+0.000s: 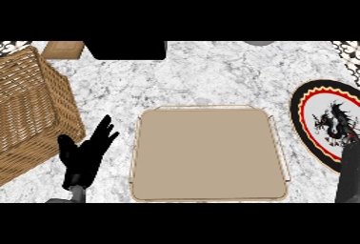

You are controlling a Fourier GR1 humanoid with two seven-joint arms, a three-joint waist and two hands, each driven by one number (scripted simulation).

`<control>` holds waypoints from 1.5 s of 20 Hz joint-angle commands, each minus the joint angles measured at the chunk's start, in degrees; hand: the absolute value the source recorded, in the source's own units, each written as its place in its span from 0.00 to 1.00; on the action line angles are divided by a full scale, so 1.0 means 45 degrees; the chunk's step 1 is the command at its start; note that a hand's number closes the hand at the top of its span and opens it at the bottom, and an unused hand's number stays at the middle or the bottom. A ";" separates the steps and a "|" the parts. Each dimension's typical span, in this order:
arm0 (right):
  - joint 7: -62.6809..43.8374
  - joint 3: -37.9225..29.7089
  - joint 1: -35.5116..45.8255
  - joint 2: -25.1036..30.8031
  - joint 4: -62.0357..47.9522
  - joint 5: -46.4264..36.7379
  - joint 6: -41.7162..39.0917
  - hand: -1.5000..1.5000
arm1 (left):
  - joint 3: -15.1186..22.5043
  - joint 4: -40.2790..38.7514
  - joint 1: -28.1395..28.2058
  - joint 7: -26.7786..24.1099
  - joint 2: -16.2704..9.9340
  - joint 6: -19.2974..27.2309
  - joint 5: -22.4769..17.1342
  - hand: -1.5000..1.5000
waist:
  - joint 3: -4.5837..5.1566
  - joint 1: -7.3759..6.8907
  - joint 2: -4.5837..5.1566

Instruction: Pick the lemon from the tray and place it in the plate

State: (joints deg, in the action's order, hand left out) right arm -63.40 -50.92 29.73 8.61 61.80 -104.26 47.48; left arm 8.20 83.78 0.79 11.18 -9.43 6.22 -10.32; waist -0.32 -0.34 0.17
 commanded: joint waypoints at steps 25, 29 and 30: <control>0.8401 0.4483 -0.4712 -0.1733 0.4508 1.4253 0.5492 0.00 | -0.0438 -0.0852 -0.0004 0.0011 0.0214 -0.0257 0.0087 0.50 | 0.0066 0.0272 -0.0091; 0.7456 0.6721 -0.6882 -0.1888 0.5955 1.4331 0.5636 0.00 | -0.0093 0.0341 0.0875 0.0255 0.0096 -0.0310 0.0325 0.50 | 0.0072 0.0140 -0.0099; 0.7060 0.7172 -0.7458 -0.1894 0.6936 1.4221 0.5500 0.00 | -0.0261 -0.0198 0.0332 0.0099 0.0243 -0.0189 0.0364 0.50 | 0.0080 0.0208 -0.0093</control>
State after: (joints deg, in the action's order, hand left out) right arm -29.08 -26.49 4.43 1.43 83.90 -41.81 71.04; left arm 6.55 83.51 1.80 10.22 -8.83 5.04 -9.32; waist -0.21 0.52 -0.51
